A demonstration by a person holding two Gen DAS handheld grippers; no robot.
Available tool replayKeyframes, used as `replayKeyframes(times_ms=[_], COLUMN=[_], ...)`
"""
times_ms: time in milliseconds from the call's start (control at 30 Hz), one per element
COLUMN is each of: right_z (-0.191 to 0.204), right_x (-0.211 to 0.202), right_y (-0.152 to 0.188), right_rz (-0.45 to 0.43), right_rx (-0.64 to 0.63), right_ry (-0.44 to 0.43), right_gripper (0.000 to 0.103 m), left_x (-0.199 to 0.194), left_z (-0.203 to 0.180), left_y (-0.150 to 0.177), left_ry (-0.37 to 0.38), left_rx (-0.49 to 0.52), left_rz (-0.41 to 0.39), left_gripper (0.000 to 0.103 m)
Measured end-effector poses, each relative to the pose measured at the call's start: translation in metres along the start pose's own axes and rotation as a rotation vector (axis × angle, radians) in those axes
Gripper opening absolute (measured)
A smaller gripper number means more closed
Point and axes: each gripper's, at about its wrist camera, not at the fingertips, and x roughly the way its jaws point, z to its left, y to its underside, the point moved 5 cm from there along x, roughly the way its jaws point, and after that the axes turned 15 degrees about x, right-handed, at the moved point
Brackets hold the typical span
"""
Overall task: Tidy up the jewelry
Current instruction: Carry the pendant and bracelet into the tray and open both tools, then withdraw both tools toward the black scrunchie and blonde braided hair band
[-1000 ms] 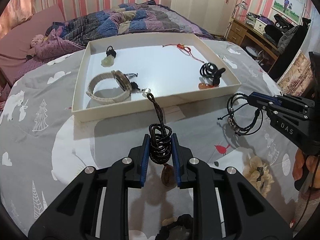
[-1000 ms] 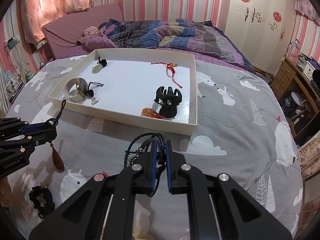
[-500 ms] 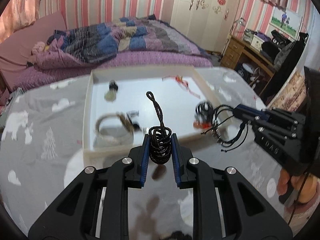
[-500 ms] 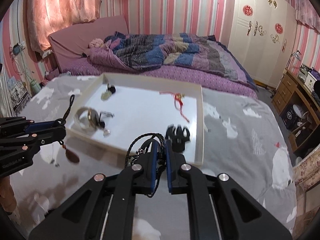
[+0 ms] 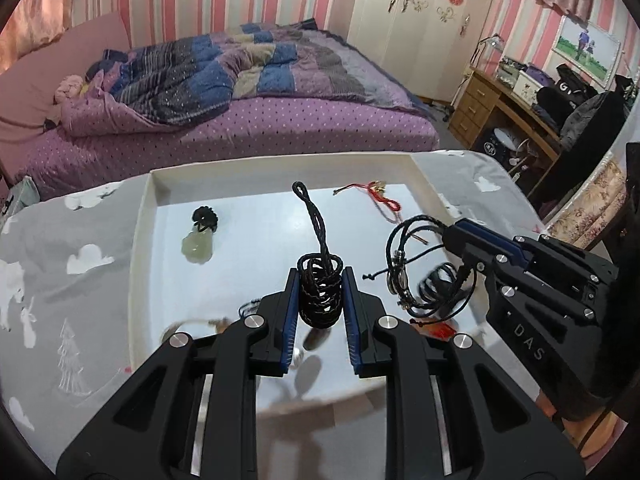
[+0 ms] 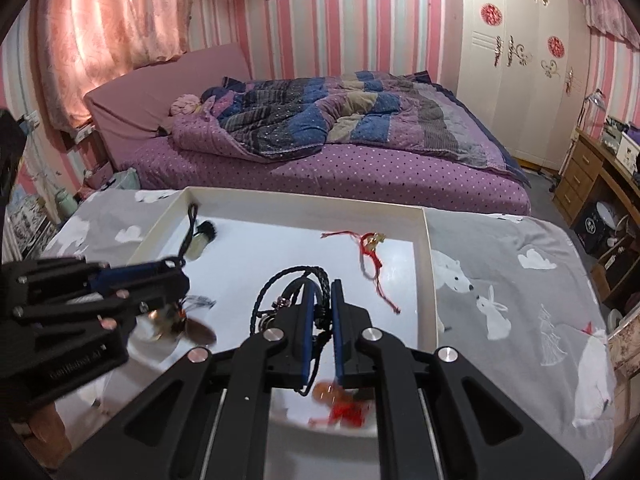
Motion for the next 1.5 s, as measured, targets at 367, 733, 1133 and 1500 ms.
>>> replayKeyframes(times_ms=[367, 733, 1133, 1500], right_z=[-0.011, -0.017, -0.019, -0.017], right_x=[0.069, 0.094, 0.076, 0.001], right_y=[0.000, 0.009, 0.002, 0.007], right_rz=[0.093, 0.157, 0.133, 0.052], right_rx=[0.025, 0.013, 0.027, 0.004], right_ry=[0.067, 0.135, 0.112, 0.095], right_gripper=[0.008, 0.009, 0.034, 0.041], left_x=[0.048, 0.066, 0.041, -0.048], left_z=[0.013, 0.024, 0.018, 0.010], left_y=[-0.004, 0.001, -0.005, 0.013], left_ry=[-0.064, -0.116, -0.131, -0.230], left_rx=[0.013, -0.010, -0.016, -0.015], left_rz=[0.069, 0.114, 0.074, -0.040], left_gripper=[0.019, 0.020, 0.028, 0.061])
